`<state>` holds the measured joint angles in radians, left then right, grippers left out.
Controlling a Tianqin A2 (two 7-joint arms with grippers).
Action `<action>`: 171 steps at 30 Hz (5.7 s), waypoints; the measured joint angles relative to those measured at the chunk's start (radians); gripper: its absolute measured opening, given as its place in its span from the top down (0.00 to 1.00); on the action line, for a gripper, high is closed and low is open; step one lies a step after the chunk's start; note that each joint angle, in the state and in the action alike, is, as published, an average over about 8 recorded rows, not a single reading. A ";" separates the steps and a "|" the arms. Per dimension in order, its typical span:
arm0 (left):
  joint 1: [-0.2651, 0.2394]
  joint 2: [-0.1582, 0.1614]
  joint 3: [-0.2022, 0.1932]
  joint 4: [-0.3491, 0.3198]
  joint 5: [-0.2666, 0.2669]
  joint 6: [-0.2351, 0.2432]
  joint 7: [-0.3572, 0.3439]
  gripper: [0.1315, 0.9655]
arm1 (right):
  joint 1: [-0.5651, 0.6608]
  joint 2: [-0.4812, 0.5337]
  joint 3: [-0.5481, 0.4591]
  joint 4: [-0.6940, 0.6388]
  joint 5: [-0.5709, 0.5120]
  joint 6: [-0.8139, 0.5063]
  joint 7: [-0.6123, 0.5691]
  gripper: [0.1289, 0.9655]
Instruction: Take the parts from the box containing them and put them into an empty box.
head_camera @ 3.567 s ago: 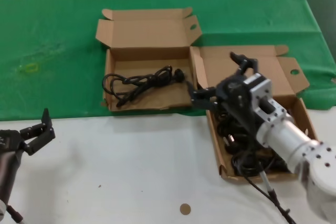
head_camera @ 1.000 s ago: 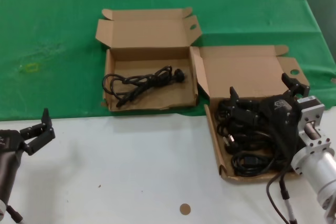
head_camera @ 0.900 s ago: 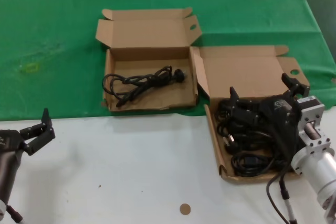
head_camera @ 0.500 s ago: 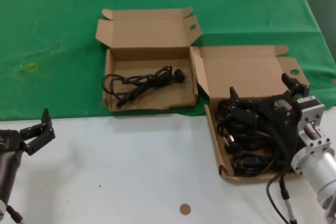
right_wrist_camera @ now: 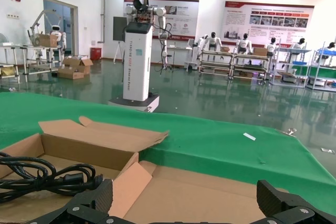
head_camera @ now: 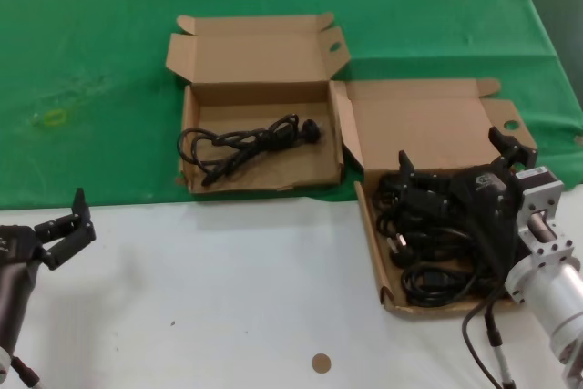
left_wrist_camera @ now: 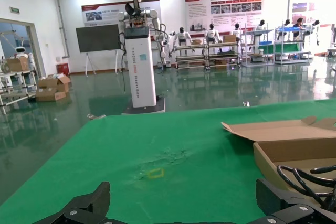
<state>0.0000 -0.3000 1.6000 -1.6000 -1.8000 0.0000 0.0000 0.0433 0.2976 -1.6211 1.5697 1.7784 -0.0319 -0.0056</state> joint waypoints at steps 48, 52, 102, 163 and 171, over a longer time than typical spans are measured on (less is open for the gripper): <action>0.000 0.000 0.000 0.000 0.000 0.000 0.000 0.00 | 0.000 0.000 0.000 0.000 0.000 0.000 0.000 0.00; 0.000 0.000 0.000 0.000 0.000 0.000 0.000 0.00 | 0.000 0.000 0.000 0.000 0.000 0.000 0.000 0.00; 0.000 0.000 0.000 0.000 0.000 0.000 0.000 0.00 | 0.000 0.000 0.000 0.000 0.000 0.000 0.000 0.00; 0.000 0.000 0.000 0.000 0.000 0.000 0.000 0.00 | 0.000 0.000 0.000 0.000 0.000 0.000 0.000 0.00; 0.000 0.000 0.000 0.000 0.000 0.000 0.000 0.00 | 0.000 0.000 0.000 0.000 0.000 0.000 0.000 0.00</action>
<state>0.0000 -0.3000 1.6000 -1.6000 -1.8000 0.0000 0.0000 0.0433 0.2976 -1.6211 1.5697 1.7784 -0.0319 -0.0056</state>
